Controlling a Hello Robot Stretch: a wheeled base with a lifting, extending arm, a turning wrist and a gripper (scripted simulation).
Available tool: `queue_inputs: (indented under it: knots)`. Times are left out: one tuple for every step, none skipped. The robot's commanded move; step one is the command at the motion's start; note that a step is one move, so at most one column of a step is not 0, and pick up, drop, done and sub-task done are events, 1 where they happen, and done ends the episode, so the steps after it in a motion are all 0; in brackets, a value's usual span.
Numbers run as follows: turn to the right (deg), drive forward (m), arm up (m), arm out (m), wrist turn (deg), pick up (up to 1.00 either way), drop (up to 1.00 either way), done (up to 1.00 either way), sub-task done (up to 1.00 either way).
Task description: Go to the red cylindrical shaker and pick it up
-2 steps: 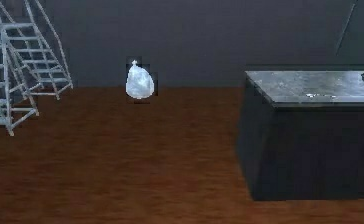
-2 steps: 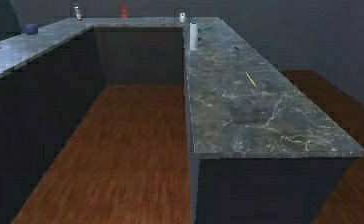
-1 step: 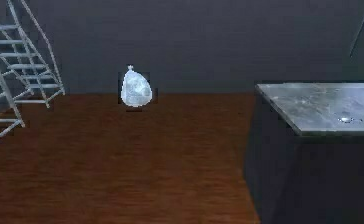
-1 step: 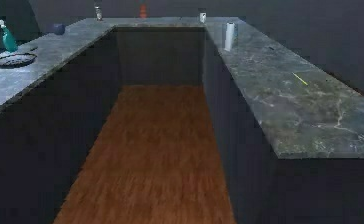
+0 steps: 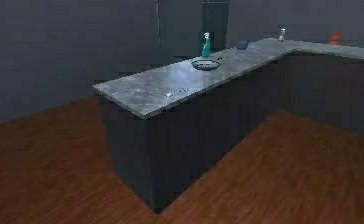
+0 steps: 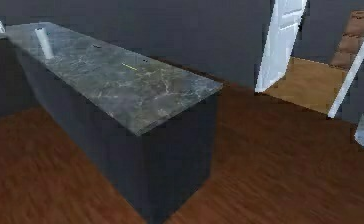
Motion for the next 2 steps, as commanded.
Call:
queue_inputs:
  knots:
    - [36.0, 0.00, 0.00, 0.00, 0.0, 0.00, 0.00, 0.00, 0.00]
    - [0.0, 0.30, 0.00, 0.00, 0.0, 0.00, 0.00, 0.00, 0.00]
